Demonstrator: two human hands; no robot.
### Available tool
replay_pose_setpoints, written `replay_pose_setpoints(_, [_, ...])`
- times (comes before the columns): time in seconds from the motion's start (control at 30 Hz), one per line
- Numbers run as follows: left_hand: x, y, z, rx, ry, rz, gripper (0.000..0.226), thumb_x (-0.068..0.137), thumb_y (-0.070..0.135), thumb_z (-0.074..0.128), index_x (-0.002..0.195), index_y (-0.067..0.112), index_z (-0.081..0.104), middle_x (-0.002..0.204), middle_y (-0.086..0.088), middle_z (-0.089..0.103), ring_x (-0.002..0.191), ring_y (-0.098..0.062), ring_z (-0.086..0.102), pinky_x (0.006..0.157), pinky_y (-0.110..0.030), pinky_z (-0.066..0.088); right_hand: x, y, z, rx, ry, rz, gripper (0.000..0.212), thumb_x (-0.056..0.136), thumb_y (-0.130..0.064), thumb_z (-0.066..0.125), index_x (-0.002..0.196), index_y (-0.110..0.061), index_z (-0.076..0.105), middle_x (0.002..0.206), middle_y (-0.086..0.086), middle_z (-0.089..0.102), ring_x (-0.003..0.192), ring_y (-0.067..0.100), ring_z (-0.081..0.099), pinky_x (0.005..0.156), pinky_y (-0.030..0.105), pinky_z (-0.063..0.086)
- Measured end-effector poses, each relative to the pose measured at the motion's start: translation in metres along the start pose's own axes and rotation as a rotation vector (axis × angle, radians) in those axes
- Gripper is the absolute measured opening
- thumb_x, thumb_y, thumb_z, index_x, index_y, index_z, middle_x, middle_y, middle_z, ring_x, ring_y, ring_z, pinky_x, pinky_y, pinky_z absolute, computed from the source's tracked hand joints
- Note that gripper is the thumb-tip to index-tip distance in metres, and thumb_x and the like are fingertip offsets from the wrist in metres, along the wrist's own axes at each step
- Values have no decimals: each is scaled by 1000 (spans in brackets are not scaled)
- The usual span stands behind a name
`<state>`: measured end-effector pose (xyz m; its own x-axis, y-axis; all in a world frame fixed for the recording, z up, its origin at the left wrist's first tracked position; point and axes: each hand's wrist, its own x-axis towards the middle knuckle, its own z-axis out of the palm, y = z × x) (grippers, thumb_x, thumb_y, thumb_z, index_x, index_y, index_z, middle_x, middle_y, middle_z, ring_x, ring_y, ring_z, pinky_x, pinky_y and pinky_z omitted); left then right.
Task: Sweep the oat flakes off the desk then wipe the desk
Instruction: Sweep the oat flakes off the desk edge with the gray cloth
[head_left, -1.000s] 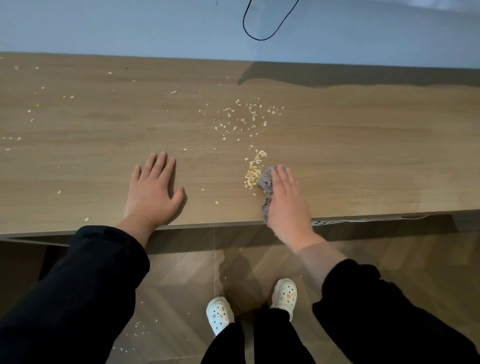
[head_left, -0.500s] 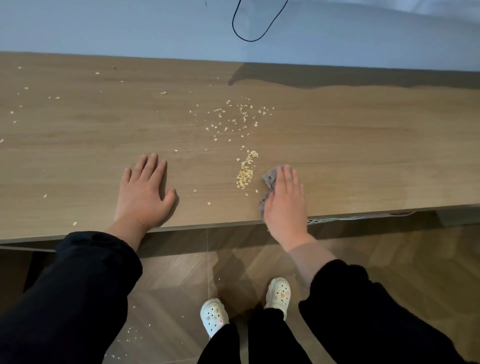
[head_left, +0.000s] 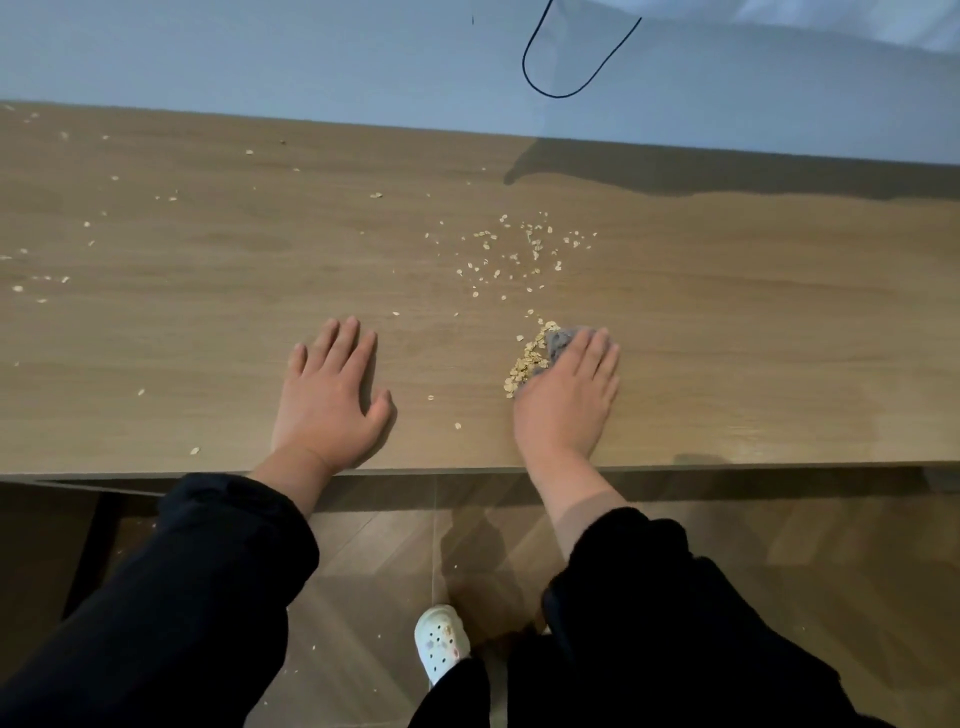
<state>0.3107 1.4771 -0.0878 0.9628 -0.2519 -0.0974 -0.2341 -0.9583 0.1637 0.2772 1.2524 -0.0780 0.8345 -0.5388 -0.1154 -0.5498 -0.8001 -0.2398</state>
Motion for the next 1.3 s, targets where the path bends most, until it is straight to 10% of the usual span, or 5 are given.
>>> replay_pose_setpoints(0.63, [0,1,1,-24,-3,-9,81,81,55,15,152,18,24,161,-2,11,149,-18,2,120,-43,4,37,-3,-10,49,-189,-525,70,96,-9,39,155,-16,4,163,1,-3,149,15,-7,123,38,4])
replay_pose_setpoints(0.9, [0,0,0,-36,-17,-4,80,81,54,13,153,20,20,161,0,6,149,-17,-2,121,-42,1,62,54,-23,55,1,-116,68,95,-10,39,155,-9,7,163,9,3,150,22,1,123,43,7])
replay_pose_setpoints(1.2, [0,0,1,-16,-14,0,76,83,45,7,153,18,22,161,-2,10,149,-20,2,120,-43,2,49,25,-18,-44,-164,-617,68,97,-12,33,154,-15,-4,161,0,-11,148,13,-10,122,33,-2])
replay_pose_setpoints(1.3, [0,0,2,-4,-18,-5,75,84,45,7,153,19,19,161,-1,9,149,-19,1,120,-41,1,71,58,-31,80,-106,-436,69,97,-10,39,156,-17,5,163,1,-4,149,19,0,123,42,9])
